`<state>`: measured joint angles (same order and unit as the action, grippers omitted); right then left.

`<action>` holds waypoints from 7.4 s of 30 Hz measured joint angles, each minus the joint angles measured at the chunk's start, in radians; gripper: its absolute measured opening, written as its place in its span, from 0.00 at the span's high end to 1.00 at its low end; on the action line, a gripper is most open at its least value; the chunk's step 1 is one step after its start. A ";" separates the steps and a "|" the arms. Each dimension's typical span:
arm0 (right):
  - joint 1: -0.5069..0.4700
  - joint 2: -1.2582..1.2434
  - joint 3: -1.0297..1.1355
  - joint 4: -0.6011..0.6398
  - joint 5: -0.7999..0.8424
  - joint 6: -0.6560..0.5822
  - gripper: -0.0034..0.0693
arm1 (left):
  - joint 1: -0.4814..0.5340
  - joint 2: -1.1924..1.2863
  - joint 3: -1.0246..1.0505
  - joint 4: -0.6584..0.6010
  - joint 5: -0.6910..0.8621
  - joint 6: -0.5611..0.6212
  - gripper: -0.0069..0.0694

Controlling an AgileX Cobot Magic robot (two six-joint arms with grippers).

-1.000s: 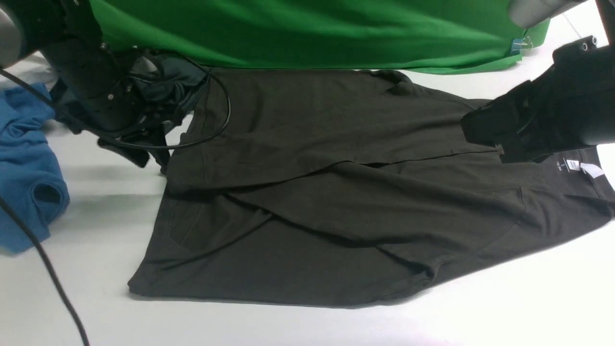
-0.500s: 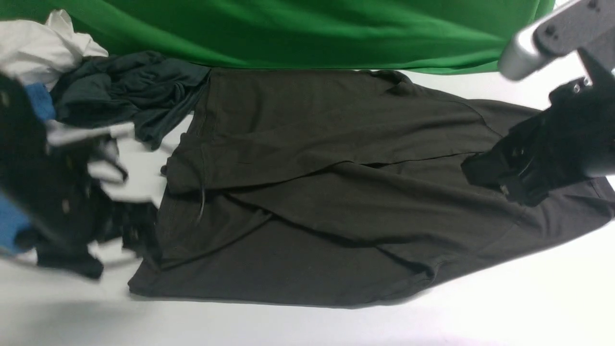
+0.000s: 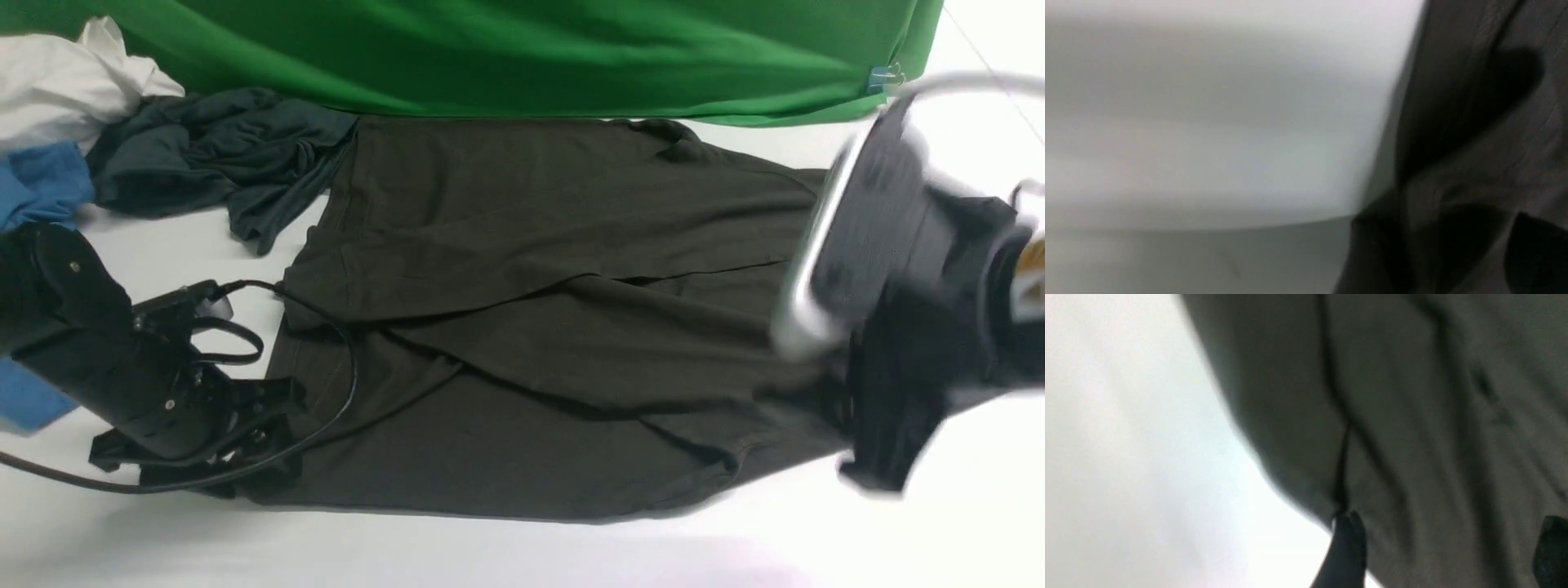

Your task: Fold a long-sleeved shirt on a white desktop.

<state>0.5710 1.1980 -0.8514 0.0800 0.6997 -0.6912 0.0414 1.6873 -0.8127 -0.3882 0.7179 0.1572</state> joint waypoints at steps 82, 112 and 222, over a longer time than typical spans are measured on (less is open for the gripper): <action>-0.267 0.907 -0.576 -0.233 -0.722 0.169 0.64 | -0.079 0.510 -0.796 -0.038 -0.485 0.035 0.72; -0.255 0.179 -0.506 -0.044 0.119 0.827 0.15 | 0.047 -0.048 -0.349 -0.197 0.040 -0.107 0.00; -0.061 -0.083 -0.319 -0.070 0.104 0.736 0.43 | -0.438 0.304 -0.686 -0.196 0.169 0.004 0.00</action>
<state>0.5103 1.1151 -1.1704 0.0103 0.8035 0.0444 -0.3966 1.9912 -1.4991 -0.5840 0.8865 0.1607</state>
